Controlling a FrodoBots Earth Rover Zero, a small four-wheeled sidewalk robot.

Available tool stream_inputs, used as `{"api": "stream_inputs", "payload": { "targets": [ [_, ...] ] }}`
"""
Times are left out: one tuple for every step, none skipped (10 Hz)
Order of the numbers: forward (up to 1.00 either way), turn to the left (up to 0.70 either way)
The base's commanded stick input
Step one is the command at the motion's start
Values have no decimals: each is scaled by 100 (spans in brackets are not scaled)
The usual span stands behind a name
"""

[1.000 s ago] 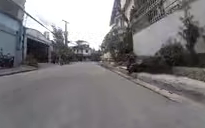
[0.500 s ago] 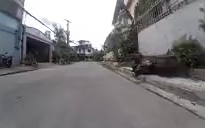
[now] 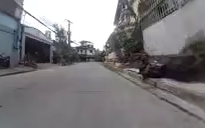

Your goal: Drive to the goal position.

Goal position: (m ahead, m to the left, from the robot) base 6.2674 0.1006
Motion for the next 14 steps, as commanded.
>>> {"api": "stream_inputs", "payload": {
  "targets": [
    [100, 3],
    [100, 3],
    [100, 3],
    [100, 3],
    [100, 3],
    [100, 3],
    [100, 3],
    [100, 3],
    [100, 3],
    [100, 3],
    [100, 2],
    [100, -19],
    [100, -37],
    [100, -37]
  ]
}}
